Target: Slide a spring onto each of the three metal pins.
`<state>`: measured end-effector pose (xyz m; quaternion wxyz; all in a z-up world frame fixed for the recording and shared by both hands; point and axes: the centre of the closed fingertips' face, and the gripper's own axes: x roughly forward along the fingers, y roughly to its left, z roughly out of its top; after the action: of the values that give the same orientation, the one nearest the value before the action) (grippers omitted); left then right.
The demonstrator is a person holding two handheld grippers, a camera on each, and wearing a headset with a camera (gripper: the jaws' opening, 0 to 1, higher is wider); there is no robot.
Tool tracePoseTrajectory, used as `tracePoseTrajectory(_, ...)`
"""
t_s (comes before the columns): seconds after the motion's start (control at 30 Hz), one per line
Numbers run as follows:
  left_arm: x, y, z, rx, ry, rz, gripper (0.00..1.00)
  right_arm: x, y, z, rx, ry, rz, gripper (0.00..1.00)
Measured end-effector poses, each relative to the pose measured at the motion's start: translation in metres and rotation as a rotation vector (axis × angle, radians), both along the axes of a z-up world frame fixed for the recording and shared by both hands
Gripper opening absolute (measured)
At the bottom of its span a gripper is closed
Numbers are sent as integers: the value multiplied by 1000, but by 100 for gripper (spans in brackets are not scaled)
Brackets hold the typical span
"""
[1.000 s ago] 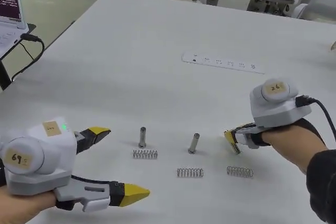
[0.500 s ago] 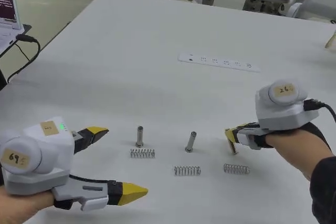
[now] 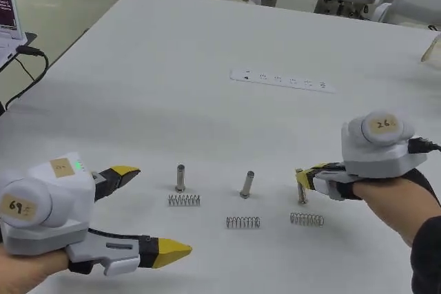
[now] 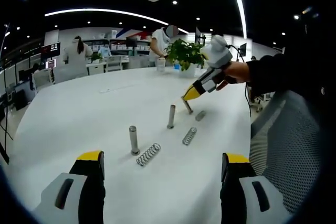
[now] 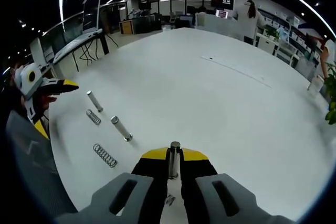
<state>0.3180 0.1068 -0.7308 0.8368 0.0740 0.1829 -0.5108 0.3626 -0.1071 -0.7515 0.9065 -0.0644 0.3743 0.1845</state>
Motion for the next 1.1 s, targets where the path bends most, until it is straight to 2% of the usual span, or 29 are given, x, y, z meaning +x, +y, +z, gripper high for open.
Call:
tracePoseTrajectory(0.47,-1,-1,1,-1,-5,-4,90,-13,0,6,-23,-22,31,5)
tracePoseTrajectory(1.1,-1,-2,1,0,-5,-10,89,-27,-7,6,-64,-19,43,6)
